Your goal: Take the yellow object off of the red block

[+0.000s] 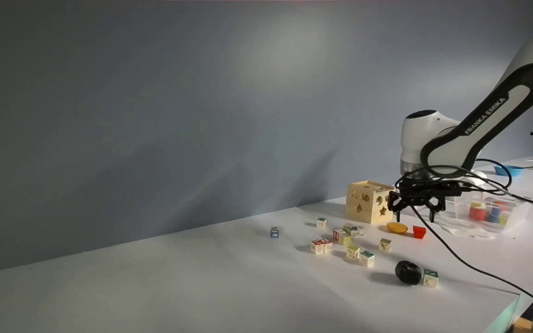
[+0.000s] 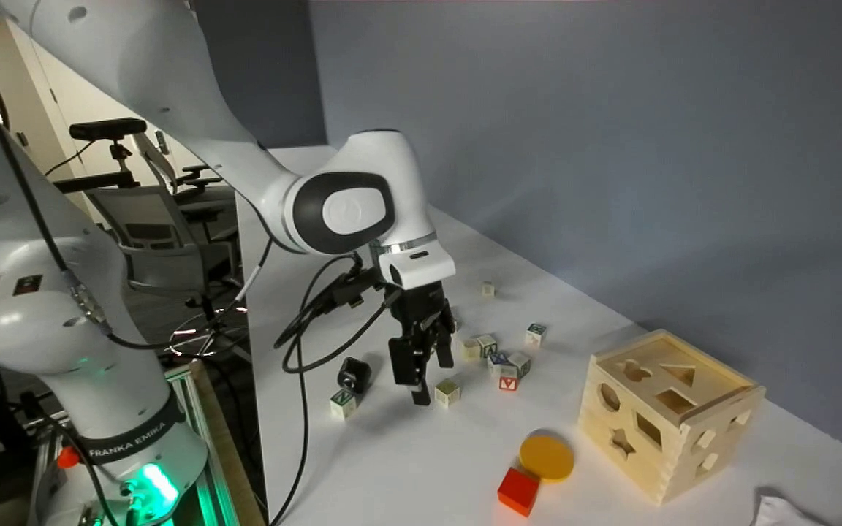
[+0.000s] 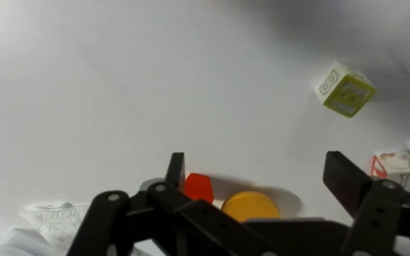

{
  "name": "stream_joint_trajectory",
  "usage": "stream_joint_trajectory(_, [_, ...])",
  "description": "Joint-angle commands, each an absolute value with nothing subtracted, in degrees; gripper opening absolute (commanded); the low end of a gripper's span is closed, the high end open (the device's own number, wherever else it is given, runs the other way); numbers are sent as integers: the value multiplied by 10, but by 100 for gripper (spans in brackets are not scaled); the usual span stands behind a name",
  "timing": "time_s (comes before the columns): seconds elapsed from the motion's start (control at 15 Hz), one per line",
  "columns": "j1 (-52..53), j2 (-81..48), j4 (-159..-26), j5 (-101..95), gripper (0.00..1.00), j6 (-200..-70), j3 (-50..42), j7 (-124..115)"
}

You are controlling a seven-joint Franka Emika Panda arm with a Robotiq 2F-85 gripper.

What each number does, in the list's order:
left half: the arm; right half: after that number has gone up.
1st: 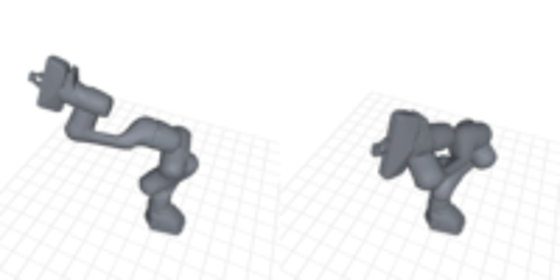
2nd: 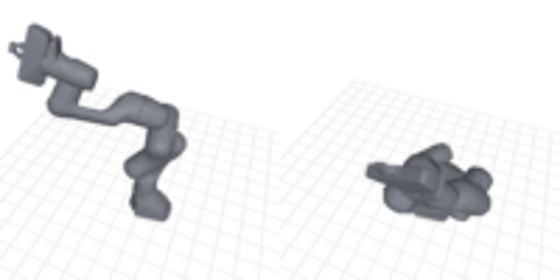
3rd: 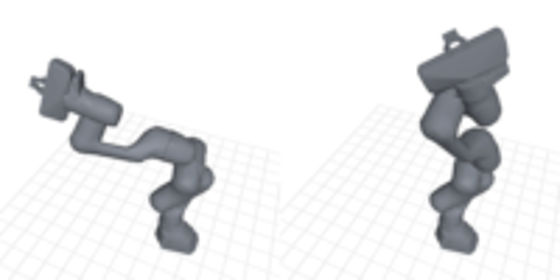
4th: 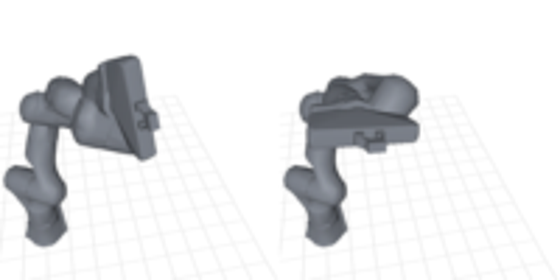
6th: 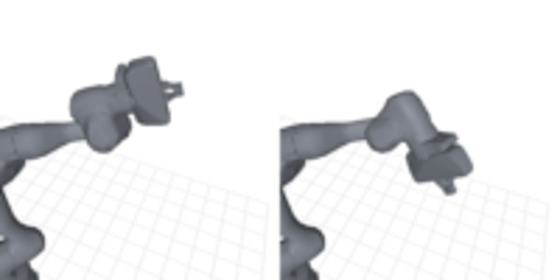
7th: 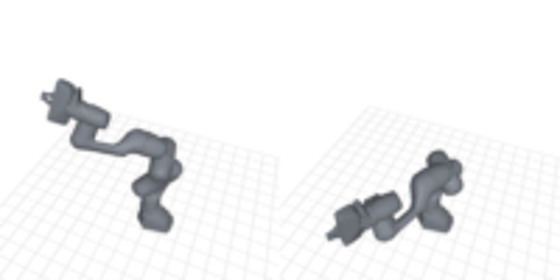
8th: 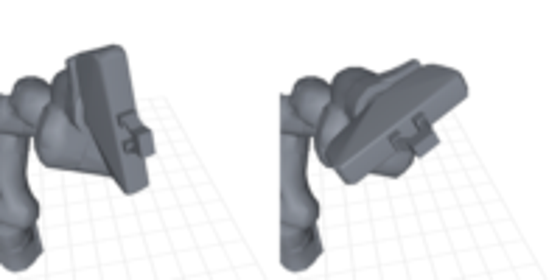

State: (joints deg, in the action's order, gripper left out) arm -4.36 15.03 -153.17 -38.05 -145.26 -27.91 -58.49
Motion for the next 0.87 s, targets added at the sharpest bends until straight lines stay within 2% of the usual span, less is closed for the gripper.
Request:
stream_joint_trajectory(0.0, [58, 279, -1527, -343, 100, -1313, -369, -433])
stream_joint_trajectory(0.2, [86, 338, -1473, -348, 100, -1189, -400, -313])
stream_joint_trajectory(0.47, [94, 374, -1402, -338, 100, -1086, -421, -138])
stream_joint_trajectory(0.53, [-8, 314, -1434, -306, 100, -1161, -338, -164])
stream_joint_trajectory(0.8, [1, 327, -1412, -301, 100, -1134, -355, -106])
